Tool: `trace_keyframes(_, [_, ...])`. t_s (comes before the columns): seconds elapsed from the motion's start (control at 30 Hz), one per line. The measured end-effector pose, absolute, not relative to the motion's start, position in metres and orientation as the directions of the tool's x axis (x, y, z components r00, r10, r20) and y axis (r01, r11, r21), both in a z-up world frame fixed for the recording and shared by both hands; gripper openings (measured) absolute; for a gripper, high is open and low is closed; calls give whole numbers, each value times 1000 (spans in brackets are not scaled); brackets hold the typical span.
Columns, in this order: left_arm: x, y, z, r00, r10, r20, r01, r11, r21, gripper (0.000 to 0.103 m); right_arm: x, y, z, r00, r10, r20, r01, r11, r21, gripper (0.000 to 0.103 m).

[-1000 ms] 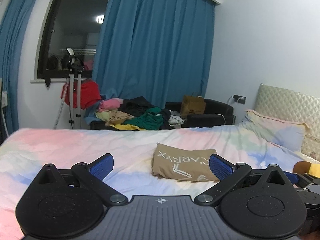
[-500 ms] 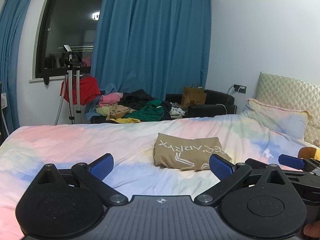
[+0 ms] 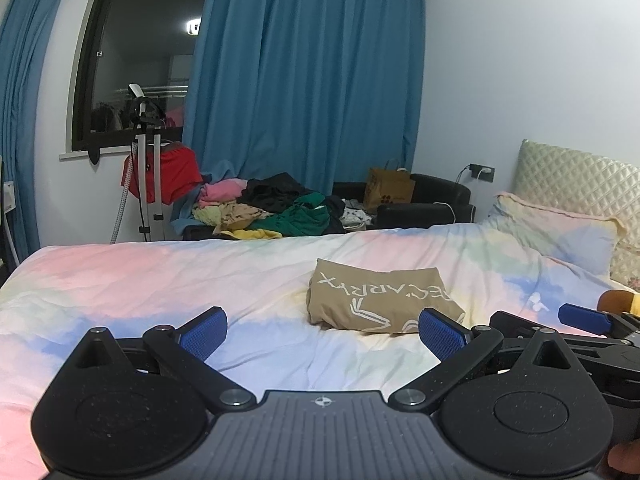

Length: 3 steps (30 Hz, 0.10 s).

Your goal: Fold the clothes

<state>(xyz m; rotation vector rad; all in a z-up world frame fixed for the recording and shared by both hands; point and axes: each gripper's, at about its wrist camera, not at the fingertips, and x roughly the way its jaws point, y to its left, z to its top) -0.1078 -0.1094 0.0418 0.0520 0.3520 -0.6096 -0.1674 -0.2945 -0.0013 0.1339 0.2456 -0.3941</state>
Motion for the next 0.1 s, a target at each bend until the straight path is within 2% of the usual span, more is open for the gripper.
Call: trace_keyframes(0.1, [-108, -109, 42, 771, -541, -335, 558, 828, -55, 103, -167, -294, -1, 894, -363, -263, 395, 916, 78, 92])
